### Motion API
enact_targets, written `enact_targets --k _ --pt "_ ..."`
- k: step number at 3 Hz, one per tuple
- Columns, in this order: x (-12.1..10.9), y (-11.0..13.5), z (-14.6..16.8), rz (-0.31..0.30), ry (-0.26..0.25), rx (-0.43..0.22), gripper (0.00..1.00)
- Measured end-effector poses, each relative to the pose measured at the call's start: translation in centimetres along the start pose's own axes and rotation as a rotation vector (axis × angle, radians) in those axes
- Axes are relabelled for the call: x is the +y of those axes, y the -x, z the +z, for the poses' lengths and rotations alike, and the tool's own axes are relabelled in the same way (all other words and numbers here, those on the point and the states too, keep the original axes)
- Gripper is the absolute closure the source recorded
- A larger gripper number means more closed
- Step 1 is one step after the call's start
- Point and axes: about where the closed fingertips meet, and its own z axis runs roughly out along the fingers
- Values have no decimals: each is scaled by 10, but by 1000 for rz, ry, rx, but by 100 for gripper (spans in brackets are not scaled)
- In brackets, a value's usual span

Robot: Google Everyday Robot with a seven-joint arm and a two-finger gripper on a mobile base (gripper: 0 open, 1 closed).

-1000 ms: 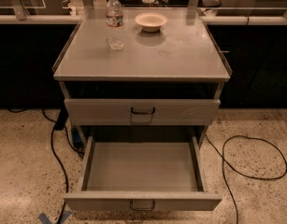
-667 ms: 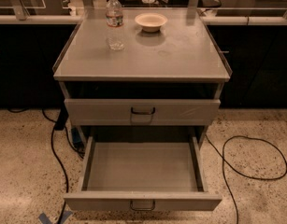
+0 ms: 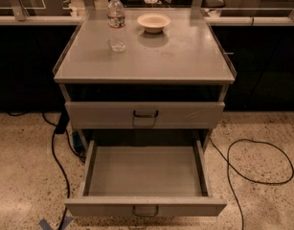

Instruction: Close middle drawer

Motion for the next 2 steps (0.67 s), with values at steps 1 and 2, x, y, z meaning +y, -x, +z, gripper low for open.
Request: enact_targets --k 1,2 --pt "-6 -23 1 46 -39 -37 0" --pt "-13 -43 7 94 -73 -58 0"
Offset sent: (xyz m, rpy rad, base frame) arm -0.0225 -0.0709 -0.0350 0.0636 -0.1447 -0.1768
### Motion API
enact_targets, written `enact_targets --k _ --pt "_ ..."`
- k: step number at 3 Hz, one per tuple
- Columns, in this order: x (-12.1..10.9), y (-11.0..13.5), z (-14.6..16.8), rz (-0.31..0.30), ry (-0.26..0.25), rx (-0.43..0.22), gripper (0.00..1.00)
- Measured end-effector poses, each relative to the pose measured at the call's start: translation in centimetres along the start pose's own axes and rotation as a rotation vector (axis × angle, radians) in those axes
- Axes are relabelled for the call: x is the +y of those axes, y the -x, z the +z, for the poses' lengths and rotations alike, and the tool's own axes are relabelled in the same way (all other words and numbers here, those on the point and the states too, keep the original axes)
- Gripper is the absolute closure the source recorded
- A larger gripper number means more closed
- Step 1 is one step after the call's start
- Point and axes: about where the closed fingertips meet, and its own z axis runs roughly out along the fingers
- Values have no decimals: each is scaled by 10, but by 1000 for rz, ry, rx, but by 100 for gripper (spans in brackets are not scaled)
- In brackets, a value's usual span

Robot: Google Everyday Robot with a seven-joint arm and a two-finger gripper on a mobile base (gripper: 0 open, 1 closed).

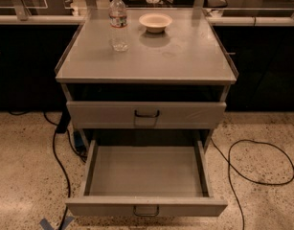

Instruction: Close middle drawer

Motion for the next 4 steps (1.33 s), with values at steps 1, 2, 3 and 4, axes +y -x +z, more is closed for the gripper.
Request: enact_targets --k 1,2,3,4 --pt "11 -9 16 -109 -10 66 0" --pt "28 -25 29 -219 28 172 0" --pt "29 -30 31 -225 31 188 0" --pt "33 -27 34 -281 7 205 0"
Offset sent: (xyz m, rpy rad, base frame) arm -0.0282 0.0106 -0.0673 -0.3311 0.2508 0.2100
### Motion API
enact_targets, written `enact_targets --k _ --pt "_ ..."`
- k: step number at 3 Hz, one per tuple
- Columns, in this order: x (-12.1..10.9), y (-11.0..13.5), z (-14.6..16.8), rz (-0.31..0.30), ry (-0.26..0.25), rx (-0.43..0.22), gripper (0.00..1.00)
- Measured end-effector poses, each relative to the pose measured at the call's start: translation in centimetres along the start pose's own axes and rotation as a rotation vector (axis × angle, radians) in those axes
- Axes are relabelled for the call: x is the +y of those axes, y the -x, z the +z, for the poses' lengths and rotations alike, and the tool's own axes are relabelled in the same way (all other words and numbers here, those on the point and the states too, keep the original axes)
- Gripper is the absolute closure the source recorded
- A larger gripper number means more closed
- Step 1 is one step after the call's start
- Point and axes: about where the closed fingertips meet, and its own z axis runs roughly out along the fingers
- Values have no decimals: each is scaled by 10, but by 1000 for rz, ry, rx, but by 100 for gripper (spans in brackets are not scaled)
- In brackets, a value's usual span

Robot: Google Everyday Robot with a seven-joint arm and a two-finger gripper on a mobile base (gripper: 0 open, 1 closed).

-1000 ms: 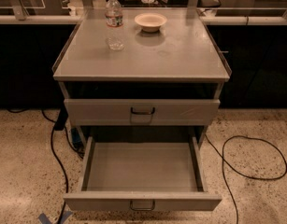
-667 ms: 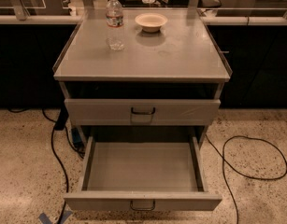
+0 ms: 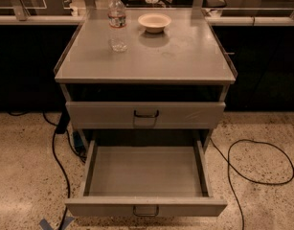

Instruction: Close middle drawer

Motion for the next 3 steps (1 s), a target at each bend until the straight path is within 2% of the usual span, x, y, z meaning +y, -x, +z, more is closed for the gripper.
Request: enact_targets --k 1,2,3 --pt "7 1 -1 -136 -74 37 0" --pt "14 -5 1 -304 -145 105 0" --pt "17 -8 5 -345 -159 127 0"
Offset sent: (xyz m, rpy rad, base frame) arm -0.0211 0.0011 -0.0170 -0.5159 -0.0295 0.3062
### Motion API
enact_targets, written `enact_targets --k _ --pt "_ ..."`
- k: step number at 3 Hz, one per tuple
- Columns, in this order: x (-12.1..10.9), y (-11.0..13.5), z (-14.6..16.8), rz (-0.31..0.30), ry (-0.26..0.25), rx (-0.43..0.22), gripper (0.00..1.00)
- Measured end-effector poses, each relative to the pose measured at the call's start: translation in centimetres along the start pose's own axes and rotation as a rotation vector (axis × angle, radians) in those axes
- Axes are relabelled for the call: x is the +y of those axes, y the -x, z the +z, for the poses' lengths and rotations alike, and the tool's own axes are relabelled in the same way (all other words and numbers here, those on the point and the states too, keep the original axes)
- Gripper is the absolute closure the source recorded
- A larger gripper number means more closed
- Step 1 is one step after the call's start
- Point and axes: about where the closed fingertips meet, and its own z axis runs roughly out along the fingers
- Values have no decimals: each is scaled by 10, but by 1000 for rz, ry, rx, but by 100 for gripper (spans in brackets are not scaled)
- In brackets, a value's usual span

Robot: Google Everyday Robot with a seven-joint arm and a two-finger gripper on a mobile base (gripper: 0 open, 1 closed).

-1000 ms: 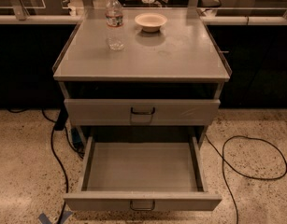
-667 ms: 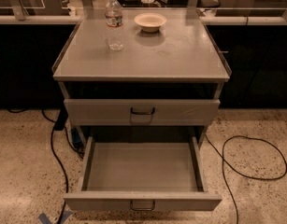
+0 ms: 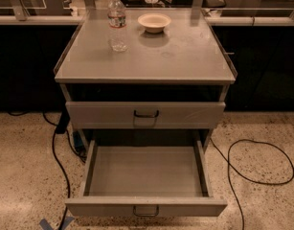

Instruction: Close middle drawer

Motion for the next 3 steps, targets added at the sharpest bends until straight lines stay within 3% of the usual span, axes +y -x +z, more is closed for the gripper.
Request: enact_targets --k 1,2,3 --pt "0 1 0 -5 1 3 0" --pt "5 -1 4 -68 -1 44 0" --pt "14 -7 8 -182 -14 102 0"
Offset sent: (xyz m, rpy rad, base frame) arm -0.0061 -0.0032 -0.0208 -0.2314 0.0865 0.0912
